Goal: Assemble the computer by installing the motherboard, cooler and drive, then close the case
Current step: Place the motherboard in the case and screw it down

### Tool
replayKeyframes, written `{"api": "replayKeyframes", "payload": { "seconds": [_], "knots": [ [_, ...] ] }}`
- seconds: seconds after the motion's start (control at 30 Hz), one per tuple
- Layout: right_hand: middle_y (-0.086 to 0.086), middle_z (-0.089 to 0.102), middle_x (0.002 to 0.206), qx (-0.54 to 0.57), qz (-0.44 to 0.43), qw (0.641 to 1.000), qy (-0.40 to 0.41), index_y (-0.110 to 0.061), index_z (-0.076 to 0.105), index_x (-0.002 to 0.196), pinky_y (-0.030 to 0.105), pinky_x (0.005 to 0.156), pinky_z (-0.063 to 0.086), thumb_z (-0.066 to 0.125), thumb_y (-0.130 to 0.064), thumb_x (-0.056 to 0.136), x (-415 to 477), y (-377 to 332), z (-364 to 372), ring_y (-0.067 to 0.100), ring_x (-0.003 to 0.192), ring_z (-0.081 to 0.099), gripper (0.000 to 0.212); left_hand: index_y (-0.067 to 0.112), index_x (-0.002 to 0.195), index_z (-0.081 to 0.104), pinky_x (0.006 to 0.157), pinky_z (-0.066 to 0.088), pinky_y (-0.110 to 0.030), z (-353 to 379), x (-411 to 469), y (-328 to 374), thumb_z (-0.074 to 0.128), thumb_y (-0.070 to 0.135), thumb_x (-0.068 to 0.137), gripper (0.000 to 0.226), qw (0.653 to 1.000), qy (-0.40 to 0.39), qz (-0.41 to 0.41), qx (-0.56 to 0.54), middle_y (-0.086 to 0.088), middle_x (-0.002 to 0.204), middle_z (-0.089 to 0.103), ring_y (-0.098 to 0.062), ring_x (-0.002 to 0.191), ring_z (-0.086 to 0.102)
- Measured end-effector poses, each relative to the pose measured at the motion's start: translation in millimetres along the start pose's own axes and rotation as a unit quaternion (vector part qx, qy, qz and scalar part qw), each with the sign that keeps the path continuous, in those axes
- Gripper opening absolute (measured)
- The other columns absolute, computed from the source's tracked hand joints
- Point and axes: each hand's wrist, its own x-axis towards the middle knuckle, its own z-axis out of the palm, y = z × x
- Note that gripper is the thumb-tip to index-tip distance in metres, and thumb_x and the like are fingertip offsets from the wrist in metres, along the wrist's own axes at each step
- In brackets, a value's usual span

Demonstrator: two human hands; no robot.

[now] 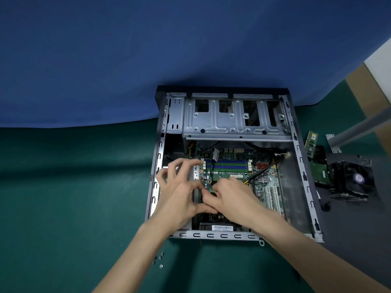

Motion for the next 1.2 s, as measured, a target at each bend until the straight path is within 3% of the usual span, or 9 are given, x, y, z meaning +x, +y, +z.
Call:
{"api": "replayKeyframes", "payload": {
  "seconds": [0.17,0.33,0.47,0.6,0.73,0.9,1.0,1.07,1.2],
  "knots": [
    [-0.007,0.049,0.056,-0.024,-0.010,1.000,0.003,-0.020,0.050,0.065,0.030,0.052,0.039,0.056,-0.061,0.080,0.5,3.9,-5.3,0.018,0.059,0.053,0.044,0.032,0.068,0.071,0.096,0.011,-0.037,-0.9,1.2,-6.3,0.071,0.062,0.063,0.030,0.999,-0.014,0.036,-0.026,0.028,0.137,0.036,-0.006,0.137,0.017],
    [-0.002,0.045,0.055,-0.024,-0.019,1.000,-0.001,-0.020,0.039,0.055,0.031,0.050,0.035,0.055,-0.051,0.083,3.0,-3.0,0.2,0.021,0.056,0.047,0.045,0.034,0.072,0.072,0.099,0.011,-0.037,-2.1,-0.4,-2.3,0.062,0.076,0.057,0.046,0.999,-0.020,0.030,-0.032,0.024,0.133,0.038,-0.004,0.135,0.017],
    [-0.002,0.054,0.056,-0.031,-0.017,0.999,-0.002,-0.018,0.050,0.062,0.031,0.054,0.043,0.057,-0.052,0.077,3.6,-6.8,-2.6,0.021,0.061,0.055,0.038,0.033,0.072,0.072,0.099,0.014,-0.043,-3.0,-0.7,-6.1,0.072,0.058,0.061,0.027,0.998,-0.032,0.037,-0.026,0.027,0.133,0.037,-0.002,0.134,0.016],
    [0.000,0.045,0.052,-0.007,-0.020,1.000,-0.009,-0.018,0.040,0.054,0.032,0.049,0.037,0.057,-0.042,0.081,4.3,-10.0,-0.2,0.025,0.057,0.048,0.041,0.032,0.072,0.073,0.098,0.008,-0.033,-4.0,-0.1,-4.1,0.065,0.075,0.055,0.047,0.998,-0.043,0.035,-0.012,0.023,0.131,0.040,-0.004,0.134,0.017],
    [-0.002,0.047,0.057,-0.036,-0.010,0.999,-0.004,-0.019,0.042,0.057,0.033,0.058,0.039,0.057,-0.048,0.077,6.1,-12.3,-1.4,0.024,0.066,0.052,0.039,0.030,0.070,0.072,0.096,0.008,-0.033,-4.0,0.3,-6.8,0.074,0.047,0.055,0.023,0.998,-0.052,0.047,0.007,0.024,0.130,0.039,-0.004,0.134,0.016],
    [-0.002,0.040,0.055,-0.029,-0.011,0.999,-0.018,-0.020,0.036,0.053,0.031,0.053,0.031,0.059,-0.044,0.078,4.9,-11.9,1.7,0.021,0.057,0.043,0.042,0.028,0.066,0.071,0.095,0.008,-0.030,-3.3,-0.4,-5.5,0.066,0.070,0.057,0.043,0.998,-0.038,0.042,-0.007,0.021,0.127,0.045,-0.006,0.133,0.023],
    [-0.004,0.044,0.055,-0.051,-0.009,0.999,-0.012,-0.021,0.039,0.054,0.031,0.052,0.031,0.058,-0.052,0.076,3.9,-9.6,-2.6,0.014,0.053,0.041,0.042,0.027,0.064,0.070,0.093,0.007,-0.030,-2.8,0.1,-6.7,0.071,0.056,0.057,0.029,0.997,-0.057,0.047,0.025,0.025,0.125,0.042,-0.006,0.132,0.021],
    [-0.003,0.049,0.056,-0.040,-0.020,0.999,-0.018,-0.020,0.043,0.056,0.030,0.048,0.034,0.060,-0.049,0.074,2.5,-8.5,-4.3,0.020,0.060,0.050,0.039,0.028,0.065,0.071,0.092,0.006,-0.030,-1.6,0.2,-6.9,0.069,0.049,0.051,0.026,0.996,-0.062,0.047,0.040,0.026,0.125,0.040,-0.005,0.130,0.020],
    [-0.001,0.040,0.052,-0.017,-0.008,1.000,-0.017,-0.019,0.036,0.050,0.029,0.045,0.028,0.059,-0.042,0.079,2.8,-13.0,2.1,0.021,0.054,0.042,0.043,0.031,0.066,0.071,0.095,0.009,-0.032,-0.6,-0.4,-5.8,0.062,0.074,0.052,0.045,0.998,-0.051,0.046,0.014,0.025,0.121,0.043,-0.005,0.130,0.024]
  ]
}}
